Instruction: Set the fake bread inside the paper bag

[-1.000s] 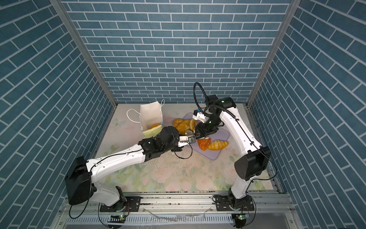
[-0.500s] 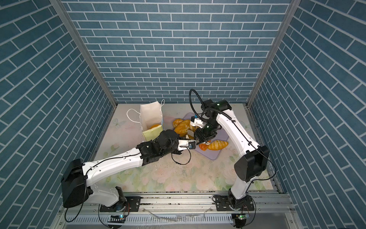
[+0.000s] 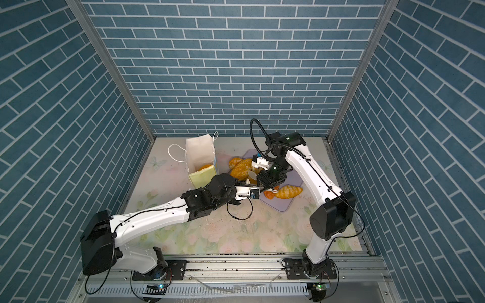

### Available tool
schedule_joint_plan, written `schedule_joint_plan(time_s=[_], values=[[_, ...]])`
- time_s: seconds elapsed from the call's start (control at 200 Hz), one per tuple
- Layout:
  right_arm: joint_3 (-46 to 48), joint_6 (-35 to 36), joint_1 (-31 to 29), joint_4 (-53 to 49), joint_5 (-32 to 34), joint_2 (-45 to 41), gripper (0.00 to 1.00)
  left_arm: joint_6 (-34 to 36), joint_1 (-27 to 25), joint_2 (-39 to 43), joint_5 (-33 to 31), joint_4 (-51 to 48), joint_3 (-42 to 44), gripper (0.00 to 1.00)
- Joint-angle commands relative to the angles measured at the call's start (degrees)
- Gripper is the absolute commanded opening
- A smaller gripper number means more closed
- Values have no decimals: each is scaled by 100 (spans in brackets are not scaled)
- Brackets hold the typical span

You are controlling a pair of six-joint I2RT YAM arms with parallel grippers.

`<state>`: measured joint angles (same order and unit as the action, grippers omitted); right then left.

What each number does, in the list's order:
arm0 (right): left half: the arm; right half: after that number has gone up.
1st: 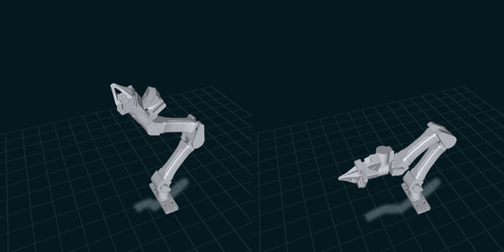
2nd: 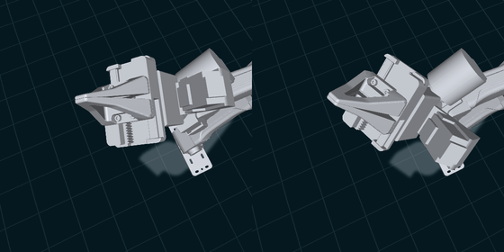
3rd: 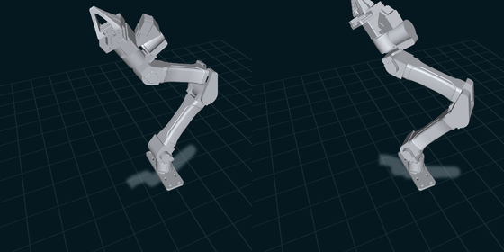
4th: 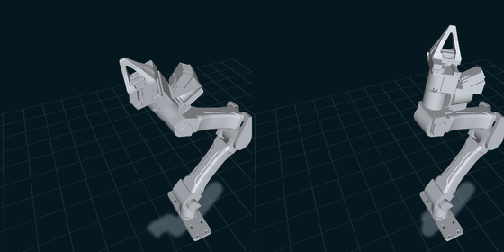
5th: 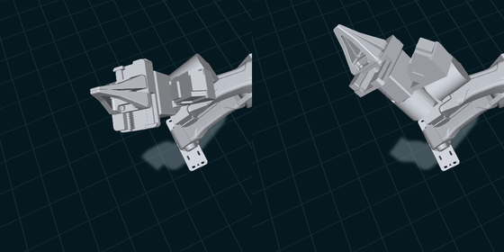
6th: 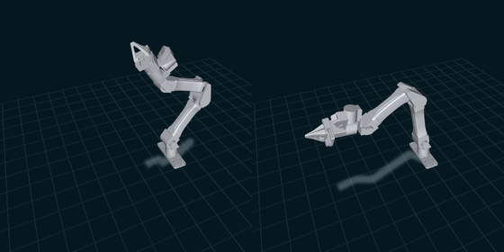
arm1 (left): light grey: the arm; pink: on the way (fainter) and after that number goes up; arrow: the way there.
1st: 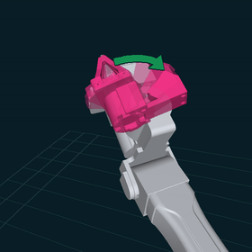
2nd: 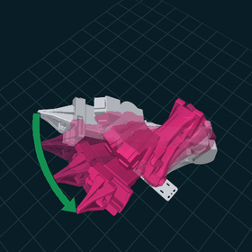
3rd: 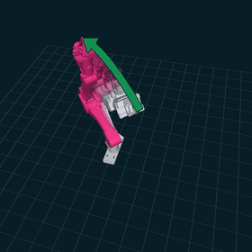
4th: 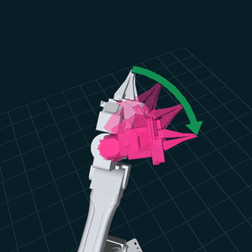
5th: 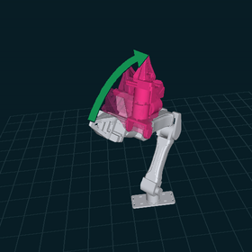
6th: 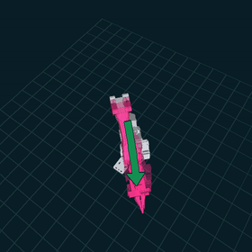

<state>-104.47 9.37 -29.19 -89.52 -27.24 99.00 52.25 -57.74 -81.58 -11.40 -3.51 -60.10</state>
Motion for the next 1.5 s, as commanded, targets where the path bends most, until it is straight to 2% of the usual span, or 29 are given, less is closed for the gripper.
schedule_joint_plan(time_s=[0.0,0.36,0.88,1.115,1.39,1.495], values=[[142,266,-112,-144,-439,-108,68,42,-80,173,36,579,32,6],[360,279,-109,-189,-439,-87,68,5,-87,169,74,715,15,6],[374,241,-112,-122,-418,6,53,82,-90,229,79,834,112,6],[291,220,-108,-40,-161,-63,42,61,-98,220,-11,860,156,13],[348,214,-111,-14,29,-125,39,55,-94,163,-106,901,130,19],[315,172,-96,29,211,-153,36,21,-94,144,-195,820,70,26]])
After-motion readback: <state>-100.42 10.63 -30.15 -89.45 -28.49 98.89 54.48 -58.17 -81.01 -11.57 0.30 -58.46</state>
